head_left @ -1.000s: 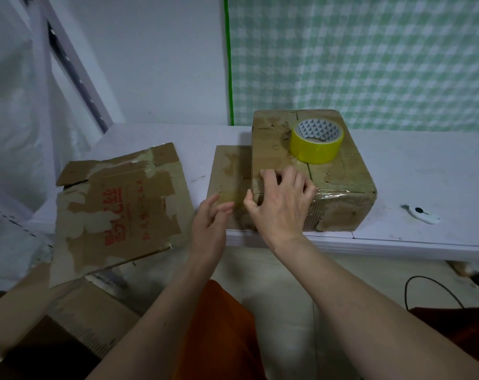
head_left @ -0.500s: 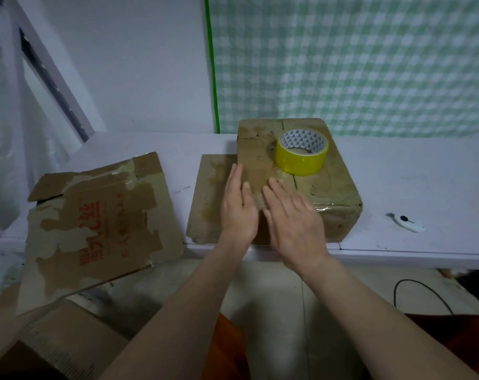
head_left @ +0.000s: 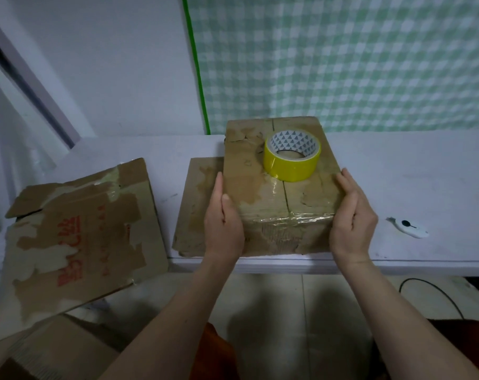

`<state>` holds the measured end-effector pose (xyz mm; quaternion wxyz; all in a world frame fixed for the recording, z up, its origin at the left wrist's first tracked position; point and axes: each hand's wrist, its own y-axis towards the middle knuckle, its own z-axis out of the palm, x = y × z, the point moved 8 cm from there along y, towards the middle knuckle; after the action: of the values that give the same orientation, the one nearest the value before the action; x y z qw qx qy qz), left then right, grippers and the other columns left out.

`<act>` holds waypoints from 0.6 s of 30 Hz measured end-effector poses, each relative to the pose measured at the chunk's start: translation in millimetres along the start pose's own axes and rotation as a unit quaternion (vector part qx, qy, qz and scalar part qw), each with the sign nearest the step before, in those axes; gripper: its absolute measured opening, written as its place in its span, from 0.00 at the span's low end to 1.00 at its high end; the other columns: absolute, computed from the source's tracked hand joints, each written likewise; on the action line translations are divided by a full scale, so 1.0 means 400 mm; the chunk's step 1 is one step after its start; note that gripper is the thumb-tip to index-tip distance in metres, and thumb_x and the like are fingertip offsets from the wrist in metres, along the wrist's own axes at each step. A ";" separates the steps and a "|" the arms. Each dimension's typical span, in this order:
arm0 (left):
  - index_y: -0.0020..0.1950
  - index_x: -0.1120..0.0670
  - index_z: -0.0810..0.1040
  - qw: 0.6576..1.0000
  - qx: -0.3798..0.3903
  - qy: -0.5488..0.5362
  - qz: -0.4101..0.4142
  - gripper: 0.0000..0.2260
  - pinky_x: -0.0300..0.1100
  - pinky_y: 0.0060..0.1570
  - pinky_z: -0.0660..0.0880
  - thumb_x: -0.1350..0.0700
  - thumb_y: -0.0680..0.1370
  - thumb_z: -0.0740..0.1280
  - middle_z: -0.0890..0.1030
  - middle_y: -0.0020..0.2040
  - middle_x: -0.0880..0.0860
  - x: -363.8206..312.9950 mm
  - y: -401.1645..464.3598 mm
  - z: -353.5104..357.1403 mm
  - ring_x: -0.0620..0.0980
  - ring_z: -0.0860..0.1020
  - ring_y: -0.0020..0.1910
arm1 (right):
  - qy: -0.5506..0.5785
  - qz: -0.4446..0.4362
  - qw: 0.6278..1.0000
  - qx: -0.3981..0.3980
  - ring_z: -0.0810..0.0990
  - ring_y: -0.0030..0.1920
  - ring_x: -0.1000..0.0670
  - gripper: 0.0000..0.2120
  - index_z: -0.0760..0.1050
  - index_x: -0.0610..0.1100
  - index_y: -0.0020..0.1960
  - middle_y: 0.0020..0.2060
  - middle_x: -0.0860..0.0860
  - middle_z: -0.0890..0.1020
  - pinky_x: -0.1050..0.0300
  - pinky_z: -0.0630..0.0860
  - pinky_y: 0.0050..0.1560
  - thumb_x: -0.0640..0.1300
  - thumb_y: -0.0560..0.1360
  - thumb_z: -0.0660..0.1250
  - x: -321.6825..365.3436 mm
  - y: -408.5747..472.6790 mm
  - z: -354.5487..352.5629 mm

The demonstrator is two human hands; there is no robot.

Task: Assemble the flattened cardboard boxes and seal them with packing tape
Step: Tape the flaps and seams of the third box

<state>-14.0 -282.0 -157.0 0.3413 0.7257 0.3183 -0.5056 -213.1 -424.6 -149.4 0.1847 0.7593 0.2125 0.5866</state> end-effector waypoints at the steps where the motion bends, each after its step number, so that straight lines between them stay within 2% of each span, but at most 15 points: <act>1: 0.77 0.53 0.59 1.000 0.001 0.004 -0.001 0.20 0.18 0.59 0.57 0.60 0.84 0.49 0.65 0.74 0.48 -0.001 0.003 0.001 0.34 0.62 0.67 | 0.026 0.024 0.999 0.008 0.70 0.67 0.55 0.20 0.75 0.37 0.64 0.66 0.44 0.75 0.65 0.63 0.69 0.41 0.80 0.49 -0.004 0.000 0.001; 3: 0.77 0.55 0.59 1.000 0.011 0.018 0.008 0.20 0.16 0.59 0.57 0.60 0.84 0.49 0.65 0.75 0.50 -0.007 0.008 -0.002 0.35 0.62 0.67 | 0.052 0.070 0.995 0.041 0.68 0.67 0.59 0.21 0.72 0.40 0.67 0.68 0.47 0.73 0.69 0.61 0.69 0.43 0.80 0.50 -0.005 0.002 0.006; 5: 0.77 0.57 0.59 0.999 0.026 0.023 0.023 0.20 0.20 0.61 0.58 0.60 0.84 0.51 0.64 0.75 0.50 -0.016 0.018 -0.017 0.37 0.61 0.68 | 0.053 0.093 0.991 0.084 0.65 0.69 0.61 0.22 0.69 0.42 0.70 0.70 0.49 0.69 0.75 0.57 0.67 0.45 0.79 0.50 0.007 -0.009 0.015; 7: 0.77 0.56 0.61 0.999 0.044 0.012 0.022 0.20 0.22 0.60 0.61 0.59 0.84 0.54 0.65 0.72 0.45 -0.023 0.035 -0.043 0.37 0.62 0.68 | 0.042 0.088 0.989 0.112 0.62 0.71 0.59 0.23 0.66 0.42 0.71 0.73 0.49 0.65 0.75 0.54 0.68 0.47 0.78 0.50 0.032 -0.044 0.023; 9: 0.75 0.55 0.65 0.998 0.061 -0.012 0.027 0.19 0.23 0.59 0.63 0.59 0.83 0.56 0.68 0.69 0.43 -0.031 0.046 -0.074 0.37 0.66 0.67 | 0.024 0.074 0.991 0.105 0.58 0.73 0.59 0.23 0.65 0.42 0.72 0.74 0.48 0.62 0.74 0.51 0.70 0.46 0.79 0.50 0.061 -0.103 0.018; 12: 0.71 0.54 0.71 0.996 0.075 -0.009 0.040 0.16 0.26 0.63 0.65 0.59 0.83 0.59 0.73 0.66 0.44 -0.028 0.058 -0.098 0.39 0.70 0.66 | 0.009 0.043 0.995 0.086 0.50 0.75 0.59 0.22 0.62 0.47 0.73 0.76 0.48 0.54 0.70 0.48 0.72 0.49 0.80 0.49 0.110 -0.201 0.004; 15: 0.66 0.53 0.77 0.996 0.088 -0.006 -0.005 0.14 0.34 0.65 0.69 0.57 0.83 0.60 0.79 0.63 0.47 0.000 0.100 -0.077 0.43 0.75 0.63 | 0.015 0.044 0.994 0.103 0.44 0.75 0.61 0.21 0.58 0.52 0.73 0.77 0.51 0.45 0.73 0.45 0.70 0.51 0.80 0.49 0.139 -0.253 0.016; 16: 0.65 0.53 0.78 0.996 0.090 -0.008 -0.028 0.13 0.37 0.65 0.69 0.56 0.83 0.60 0.79 0.62 0.49 0.003 0.115 -0.068 0.44 0.76 0.62 | 0.014 0.043 0.993 0.108 0.44 0.75 0.61 0.22 0.57 0.54 0.73 0.77 0.51 0.45 0.74 0.45 0.70 0.54 0.80 0.49 0.144 -0.254 0.018; 18: 0.68 0.54 0.75 0.997 0.053 0.029 -0.056 0.15 0.41 0.68 0.67 0.53 0.83 0.60 0.77 0.66 0.51 -0.003 0.139 -0.069 0.48 0.74 0.65 | 0.023 0.034 0.993 0.115 0.50 0.75 0.58 0.24 0.57 0.54 0.72 0.75 0.51 0.51 0.70 0.49 0.71 0.57 0.78 0.49 0.144 -0.238 0.006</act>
<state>44.9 -291.0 -139.0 0.2640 0.7382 0.3413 -0.5185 -208.3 -313.5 -153.7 0.0712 0.7688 0.2562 0.5816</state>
